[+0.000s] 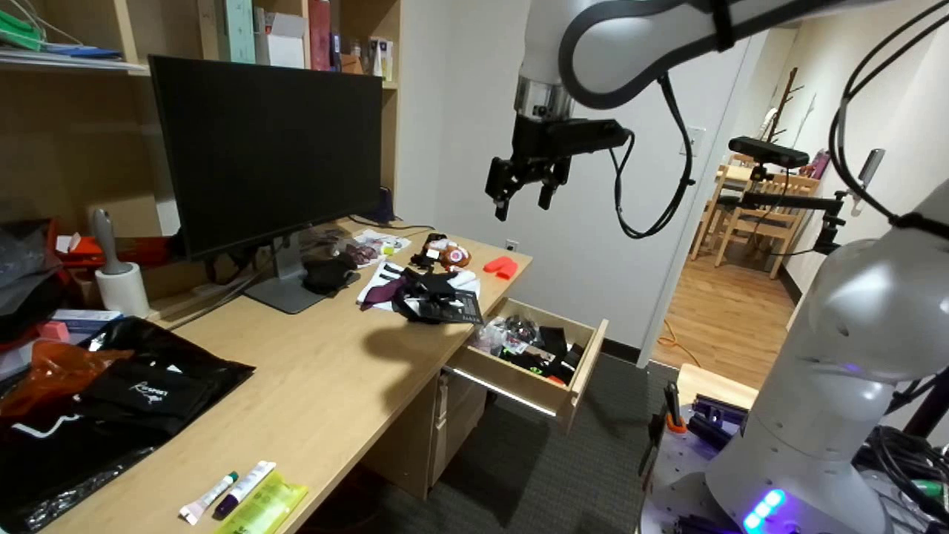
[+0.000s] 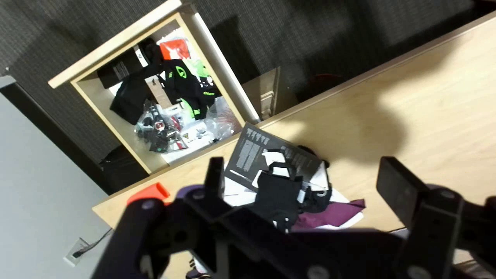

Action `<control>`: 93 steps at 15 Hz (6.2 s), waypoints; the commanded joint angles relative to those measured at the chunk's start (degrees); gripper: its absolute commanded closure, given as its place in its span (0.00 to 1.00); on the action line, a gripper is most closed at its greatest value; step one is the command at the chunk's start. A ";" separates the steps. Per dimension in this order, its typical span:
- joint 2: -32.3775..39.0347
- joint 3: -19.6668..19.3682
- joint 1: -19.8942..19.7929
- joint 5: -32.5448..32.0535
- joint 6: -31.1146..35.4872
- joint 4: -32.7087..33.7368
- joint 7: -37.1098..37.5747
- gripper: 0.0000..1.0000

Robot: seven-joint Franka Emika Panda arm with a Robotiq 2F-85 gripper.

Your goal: Put the pair of socks in the drawer

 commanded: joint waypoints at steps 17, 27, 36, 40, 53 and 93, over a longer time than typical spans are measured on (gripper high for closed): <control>30.85 -13.23 -0.53 -2.21 6.40 19.51 11.45 0.00; 58.09 -17.85 6.12 -0.31 7.29 43.69 8.17 0.00; 68.98 -19.26 5.89 4.30 5.58 54.35 7.34 0.00; 70.91 -19.19 5.80 5.78 5.07 56.68 6.62 0.00; 70.49 -19.39 5.02 7.39 3.37 56.72 3.98 0.91; 70.94 -22.41 9.32 7.81 9.70 50.54 9.25 0.59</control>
